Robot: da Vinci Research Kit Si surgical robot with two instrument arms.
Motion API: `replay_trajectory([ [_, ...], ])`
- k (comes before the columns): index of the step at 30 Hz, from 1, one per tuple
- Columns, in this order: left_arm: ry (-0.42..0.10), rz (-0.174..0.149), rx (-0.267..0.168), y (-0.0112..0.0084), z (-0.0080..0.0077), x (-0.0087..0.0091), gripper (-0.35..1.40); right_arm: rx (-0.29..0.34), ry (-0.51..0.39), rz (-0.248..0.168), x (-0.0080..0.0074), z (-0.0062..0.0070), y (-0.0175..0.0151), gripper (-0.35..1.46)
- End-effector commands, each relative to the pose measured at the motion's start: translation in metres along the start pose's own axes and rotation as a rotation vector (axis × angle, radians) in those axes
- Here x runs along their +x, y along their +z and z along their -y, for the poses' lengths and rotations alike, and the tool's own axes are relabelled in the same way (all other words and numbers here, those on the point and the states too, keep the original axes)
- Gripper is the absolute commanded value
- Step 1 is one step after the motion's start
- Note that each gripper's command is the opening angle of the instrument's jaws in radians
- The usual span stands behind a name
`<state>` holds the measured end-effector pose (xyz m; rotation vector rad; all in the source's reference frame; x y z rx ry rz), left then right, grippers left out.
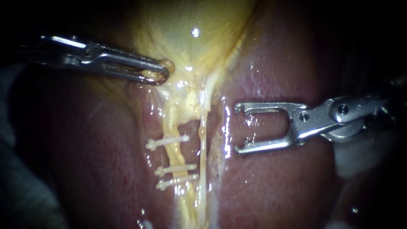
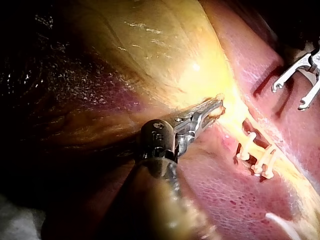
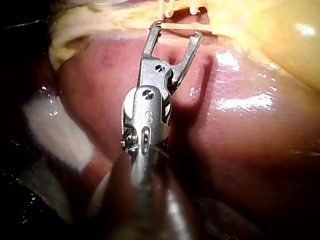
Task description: Going back third clip left tube
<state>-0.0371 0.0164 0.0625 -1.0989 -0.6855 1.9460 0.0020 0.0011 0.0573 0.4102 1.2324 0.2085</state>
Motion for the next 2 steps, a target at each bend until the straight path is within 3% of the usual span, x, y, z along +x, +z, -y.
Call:
replay_trajectory([
  [1,-0.001,0.001,-0.001,-0.0003,-0.0001,0.0001,-0.35,0.004,0.0,-0.001,0.0,0.0,0.0001,0.5],
  [2,-0.002,0.002,-0.003,-0.0005,-0.0001,0.0003,-0.35,0.01,-0.001,-0.002,0.0,0.0001,0.0002,0.5],
])
